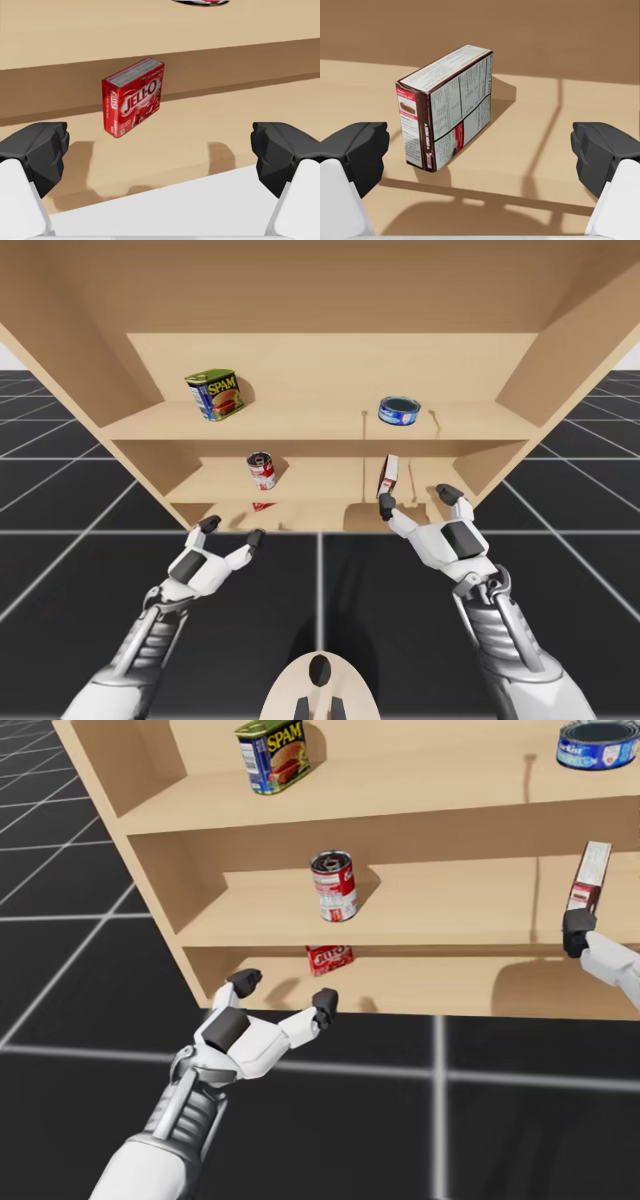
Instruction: Retrieve the gelatin box from the shelves.
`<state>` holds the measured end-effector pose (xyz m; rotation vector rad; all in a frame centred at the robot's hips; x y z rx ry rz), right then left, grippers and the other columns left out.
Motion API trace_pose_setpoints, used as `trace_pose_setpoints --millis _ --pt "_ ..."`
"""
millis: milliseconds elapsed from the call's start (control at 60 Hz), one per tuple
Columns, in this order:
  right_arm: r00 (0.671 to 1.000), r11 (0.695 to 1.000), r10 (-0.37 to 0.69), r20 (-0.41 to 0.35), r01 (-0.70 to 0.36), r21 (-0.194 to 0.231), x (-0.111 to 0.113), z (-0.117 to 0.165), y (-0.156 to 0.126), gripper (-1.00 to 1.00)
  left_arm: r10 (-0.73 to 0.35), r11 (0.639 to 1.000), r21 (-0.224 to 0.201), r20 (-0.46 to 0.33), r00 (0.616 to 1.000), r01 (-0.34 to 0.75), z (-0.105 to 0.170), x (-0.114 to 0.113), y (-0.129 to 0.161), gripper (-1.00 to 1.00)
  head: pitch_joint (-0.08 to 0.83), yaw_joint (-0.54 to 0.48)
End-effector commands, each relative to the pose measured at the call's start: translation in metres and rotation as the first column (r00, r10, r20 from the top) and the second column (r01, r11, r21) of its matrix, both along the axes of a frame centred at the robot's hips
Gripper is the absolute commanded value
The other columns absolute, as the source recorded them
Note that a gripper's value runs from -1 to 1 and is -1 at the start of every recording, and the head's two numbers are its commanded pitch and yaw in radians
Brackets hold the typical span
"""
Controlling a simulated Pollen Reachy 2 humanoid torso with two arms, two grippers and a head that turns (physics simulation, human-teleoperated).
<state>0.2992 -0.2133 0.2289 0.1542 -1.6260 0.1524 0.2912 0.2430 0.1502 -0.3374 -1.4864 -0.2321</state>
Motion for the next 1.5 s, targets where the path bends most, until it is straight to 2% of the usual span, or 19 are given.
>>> trace_pose_setpoints --millis 17,117,217,333,650,833,867,917,933,950,967,1167,1383,1500 --pt "1.0 1.0 0.001 0.0 -0.001 0.01 0.0 0.0 0.001 -1.0 0.005 1.0 0.016 -0.021 1.0 -0.004 -0.005 0.029 -0.007 -1.0 0.578 0.25" --pt "1.0 1.0 0.002 0.003 -0.002 0.012 -0.001 0.001 0.001 -1.0 0.013 1.0 0.013 -0.053 0.999 -0.013 -0.008 0.049 -0.012 -1.0 0.578 0.25" --pt "1.0 1.0 0.003 0.005 -0.003 0.013 -0.002 0.002 0.0 -1.0 0.022 1.0 -0.008 -0.095 0.995 -0.022 -0.012 0.067 -0.018 -1.0 0.581 0.24" --pt "1.0 1.0 0.001 0.011 -0.001 0.018 -0.003 0.003 -0.001 -1.0 0.027 1.0 0.01 -0.101 0.995 -0.026 -0.016 0.082 -0.025 -1.0 0.582 0.24" --pt "1.0 1.0 -0.001 0.02 0.001 0.026 -0.005 0.007 -0.003 -1.0 0.05 0.999 0.027 -0.137 0.989 -0.047 -0.026 0.111 -0.041 -1.0 0.585 0.23" --pt "1.0 1.0 -0.003 0.022 0.002 0.029 -0.006 0.008 -0.004 -1.0 0.049 0.998 0.034 -0.15 0.988 -0.045 -0.03 0.114 -0.049 -0.96 0.588 0.23" --pt "1.0 1.0 -0.003 0.021 0.002 0.029 -0.006 0.008 -0.004 -1.0 0.049 0.998 0.034 -0.156 0.987 -0.044 -0.03 0.114 -0.049 -0.82 0.588 0.23" --pt "1.0 1.0 -0.002 0.021 0.002 0.029 -0.006 0.008 -0.003 -1.0 0.052 0.998 0.038 -0.164 0.985 -0.046 -0.032 0.114 -0.049 -0.08 0.588 0.23" --pt "1.0 1.0 -0.002 0.022 0.001 0.029 -0.006 0.008 -0.003 -1.0 0.053 0.998 0.038 -0.166 0.985 -0.047 -0.033 0.115 -0.049 0.49 0.588 0.23" --pt "1.0 1.0 -0.002 0.022 0.001 0.029 -0.006 0.008 -0.003 -1.0 0.051 0.998 0.04 -0.171 0.984 -0.045 -0.033 0.115 -0.049 0.8 0.589 0.23" --pt "1.0 1.0 -0.002 0.022 0.001 0.029 -0.006 0.008 -0.003 -1.0 0.051 0.998 0.043 -0.175 0.983 -0.044 -0.034 0.115 -0.049 0.91 0.589 0.23" --pt "1.0 1.0 -0.001 0.021 0.001 0.03 -0.007 0.008 -0.003 -1.0 0.033 0.999 0.04 -0.2 0.979 -0.026 -0.038 0.115 -0.049 1.0 0.592 0.23" --pt "1.0 0.999 -0.002 0.023 0.001 0.033 -0.008 0.008 -0.002 -1.0 0.007 1.0 -0.004 -0.134 0.991 -0.008 -0.028 0.11 -0.049 1.0 0.593 0.22" --pt "1.0 0.999 -0.003 0.025 0.002 0.036 -0.008 0.009 -0.002 -1.0 0.003 1.0 -0.009 -0.081 0.997 -0.003 -0.015 0.099 -0.047 1.0 0.59 0.23"
